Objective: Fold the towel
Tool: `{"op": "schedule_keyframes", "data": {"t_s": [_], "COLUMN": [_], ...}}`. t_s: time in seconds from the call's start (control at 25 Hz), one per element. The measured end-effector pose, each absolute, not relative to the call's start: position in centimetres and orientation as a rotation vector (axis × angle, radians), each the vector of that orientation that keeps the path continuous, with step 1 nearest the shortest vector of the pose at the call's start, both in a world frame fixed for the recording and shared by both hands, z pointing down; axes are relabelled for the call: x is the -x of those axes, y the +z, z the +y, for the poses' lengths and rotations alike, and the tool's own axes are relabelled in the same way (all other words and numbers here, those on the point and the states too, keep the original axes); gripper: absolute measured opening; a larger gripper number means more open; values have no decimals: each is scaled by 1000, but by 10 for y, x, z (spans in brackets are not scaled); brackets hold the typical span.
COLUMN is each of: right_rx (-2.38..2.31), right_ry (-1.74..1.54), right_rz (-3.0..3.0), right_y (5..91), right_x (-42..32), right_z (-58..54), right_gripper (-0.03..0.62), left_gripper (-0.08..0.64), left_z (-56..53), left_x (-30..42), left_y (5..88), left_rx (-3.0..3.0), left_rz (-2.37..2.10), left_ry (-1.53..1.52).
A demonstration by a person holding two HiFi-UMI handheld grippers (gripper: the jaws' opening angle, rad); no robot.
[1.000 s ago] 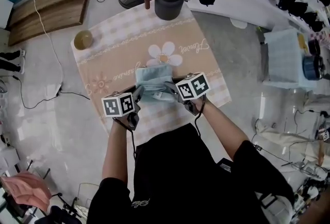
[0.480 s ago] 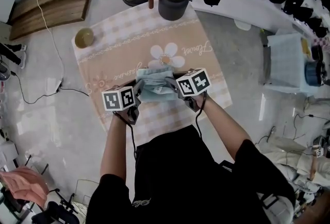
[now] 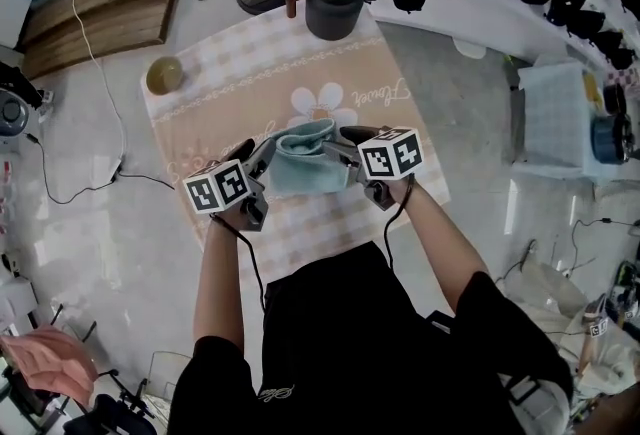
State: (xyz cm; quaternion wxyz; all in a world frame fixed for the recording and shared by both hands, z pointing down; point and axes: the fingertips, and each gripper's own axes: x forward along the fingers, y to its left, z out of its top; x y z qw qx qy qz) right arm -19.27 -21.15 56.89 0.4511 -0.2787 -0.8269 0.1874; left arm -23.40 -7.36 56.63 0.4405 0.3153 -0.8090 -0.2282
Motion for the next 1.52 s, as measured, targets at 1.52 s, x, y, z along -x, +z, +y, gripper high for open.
{"op": "schedule_keyframes", "data": {"t_s": [1.52], "right_rx": [749], "right_ry": [-20], "right_rz": [-2202], "right_y": [554], "right_x": [14], "right_z": [-40], "right_gripper": [2], "left_gripper": [5], "left_z": [62], "left_x": [5], "left_y": [553], "left_rx": [-689], "left_rz": [-2170], "left_ry": [-147]}}
